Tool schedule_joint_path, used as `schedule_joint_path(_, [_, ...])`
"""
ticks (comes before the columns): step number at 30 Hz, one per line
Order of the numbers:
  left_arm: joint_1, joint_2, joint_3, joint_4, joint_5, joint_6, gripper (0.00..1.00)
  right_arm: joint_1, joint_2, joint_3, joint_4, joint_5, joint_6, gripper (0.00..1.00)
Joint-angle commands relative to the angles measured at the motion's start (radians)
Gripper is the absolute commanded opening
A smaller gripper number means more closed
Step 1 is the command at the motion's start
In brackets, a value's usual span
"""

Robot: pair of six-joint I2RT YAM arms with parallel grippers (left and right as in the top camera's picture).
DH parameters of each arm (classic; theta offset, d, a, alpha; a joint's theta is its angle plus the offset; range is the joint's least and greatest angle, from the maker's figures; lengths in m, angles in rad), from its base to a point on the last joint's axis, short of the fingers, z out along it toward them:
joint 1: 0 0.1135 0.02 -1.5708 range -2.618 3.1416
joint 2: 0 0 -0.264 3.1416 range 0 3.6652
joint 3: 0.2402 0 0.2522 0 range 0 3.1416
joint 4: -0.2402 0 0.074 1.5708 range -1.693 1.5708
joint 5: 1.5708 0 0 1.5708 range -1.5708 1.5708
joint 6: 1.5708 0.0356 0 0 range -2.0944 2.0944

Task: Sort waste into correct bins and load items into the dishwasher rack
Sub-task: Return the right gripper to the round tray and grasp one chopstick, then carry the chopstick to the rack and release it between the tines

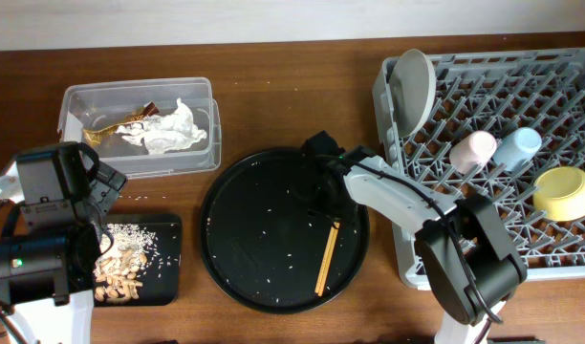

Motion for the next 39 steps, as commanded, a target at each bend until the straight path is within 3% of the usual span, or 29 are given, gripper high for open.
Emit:
schedule_joint_path(1, [0.003,-0.003,0.003,-0.001,-0.014,0.002,0.99,0.027,-0.002,-0.009,0.013,0.019,0.013,0.57])
schedule_joint_path(12, [0.003,-0.003,0.003,-0.001,-0.014,0.002,0.99,0.040,-0.002,-0.006,0.006,0.024,0.011,0.57])
schedule_joint_path(18, [0.003,-0.003,0.003,-0.001,-0.014,0.002,0.99,0.040,-0.006,0.082,-0.099,0.046,0.008,0.57])
schedule_joint_path(39, [0.003,-0.003,0.003,-0.001,-0.014,0.002,0.99,0.108,0.079,0.079,-0.012,0.116,0.021,0.56])
